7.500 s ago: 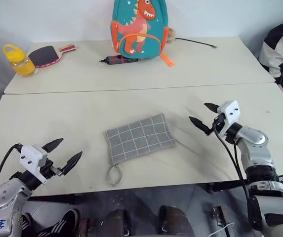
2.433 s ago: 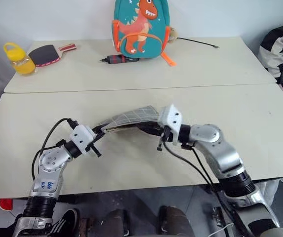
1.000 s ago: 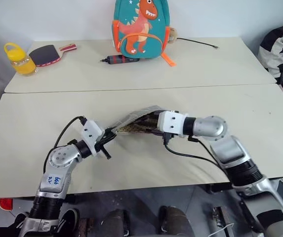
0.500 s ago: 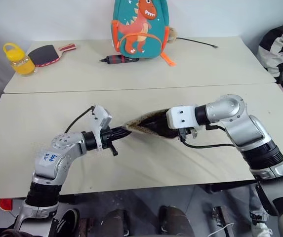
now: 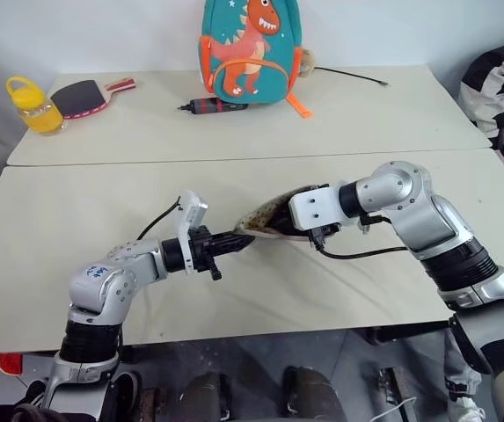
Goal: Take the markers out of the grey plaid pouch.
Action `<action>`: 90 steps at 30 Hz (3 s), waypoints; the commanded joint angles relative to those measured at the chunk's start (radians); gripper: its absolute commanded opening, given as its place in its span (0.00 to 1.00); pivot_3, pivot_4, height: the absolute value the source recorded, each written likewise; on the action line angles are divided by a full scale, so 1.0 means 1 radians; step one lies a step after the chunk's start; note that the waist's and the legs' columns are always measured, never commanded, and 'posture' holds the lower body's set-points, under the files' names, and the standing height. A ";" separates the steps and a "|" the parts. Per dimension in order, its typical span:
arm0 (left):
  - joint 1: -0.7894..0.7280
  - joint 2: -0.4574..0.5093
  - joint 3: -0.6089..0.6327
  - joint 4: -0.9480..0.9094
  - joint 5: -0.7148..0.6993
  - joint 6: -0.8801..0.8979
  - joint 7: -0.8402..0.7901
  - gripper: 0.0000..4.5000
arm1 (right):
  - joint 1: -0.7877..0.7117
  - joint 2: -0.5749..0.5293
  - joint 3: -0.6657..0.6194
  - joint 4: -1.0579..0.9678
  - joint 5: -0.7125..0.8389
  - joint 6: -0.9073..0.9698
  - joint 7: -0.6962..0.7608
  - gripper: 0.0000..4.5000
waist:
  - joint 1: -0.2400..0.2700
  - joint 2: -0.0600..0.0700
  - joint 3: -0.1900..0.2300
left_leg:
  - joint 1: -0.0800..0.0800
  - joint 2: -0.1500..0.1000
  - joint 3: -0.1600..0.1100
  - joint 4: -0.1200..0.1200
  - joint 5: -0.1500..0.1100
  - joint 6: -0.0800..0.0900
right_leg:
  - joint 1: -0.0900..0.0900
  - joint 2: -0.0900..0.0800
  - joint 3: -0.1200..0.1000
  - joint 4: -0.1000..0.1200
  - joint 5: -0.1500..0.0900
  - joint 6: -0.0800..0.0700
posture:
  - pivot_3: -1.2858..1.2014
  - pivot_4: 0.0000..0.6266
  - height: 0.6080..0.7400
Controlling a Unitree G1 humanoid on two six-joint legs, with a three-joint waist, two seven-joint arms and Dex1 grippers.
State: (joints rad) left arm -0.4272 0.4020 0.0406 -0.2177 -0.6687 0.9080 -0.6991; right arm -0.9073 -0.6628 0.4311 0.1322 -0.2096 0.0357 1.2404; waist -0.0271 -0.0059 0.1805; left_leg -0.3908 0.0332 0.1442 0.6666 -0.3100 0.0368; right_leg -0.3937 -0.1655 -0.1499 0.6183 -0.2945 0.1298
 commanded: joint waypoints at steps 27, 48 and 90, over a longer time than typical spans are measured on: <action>0.035 0.084 0.035 0.057 0.134 -0.279 -0.014 0.00 | 0.015 -0.062 -0.100 -0.018 -0.009 -0.078 -0.074 0.12 | 0.000 0.000 0.000 | 0.000 0.000 0.000 0.000 0.000 0.000 | 0.000 0.000 0.000 0.000 0.000 0.000 | 0.52 0.24 1.00; 0.042 -0.024 -0.056 0.015 0.159 -0.377 0.030 0.00 | 0.089 -0.034 -0.074 -0.074 0.019 -0.017 -0.094 0.12 | 0.001 0.000 0.000 | 0.000 0.000 0.000 0.000 0.000 0.000 | 0.000 0.000 0.000 -0.001 0.000 0.000 | 0.52 0.24 1.00; 0.159 0.015 -0.068 0.061 0.290 -0.756 -0.140 0.01 | 0.128 -0.034 -0.071 -0.082 0.015 -0.008 -0.057 0.12 | 0.001 0.000 0.000 | 0.000 0.000 0.000 0.001 0.000 0.000 | 0.000 0.000 0.000 0.000 0.000 0.000 | 0.52 0.24 1.00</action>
State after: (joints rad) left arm -0.2697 0.4209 -0.0221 -0.1437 -0.3858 0.1732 -0.8417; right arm -0.7788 -0.6963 0.3783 0.0778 -0.2065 0.0240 1.1825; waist -0.0265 -0.0060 0.1805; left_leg -0.3908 0.0335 0.1444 0.6672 -0.3099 0.0370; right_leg -0.3933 -0.1655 -0.1500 0.6178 -0.2944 0.1298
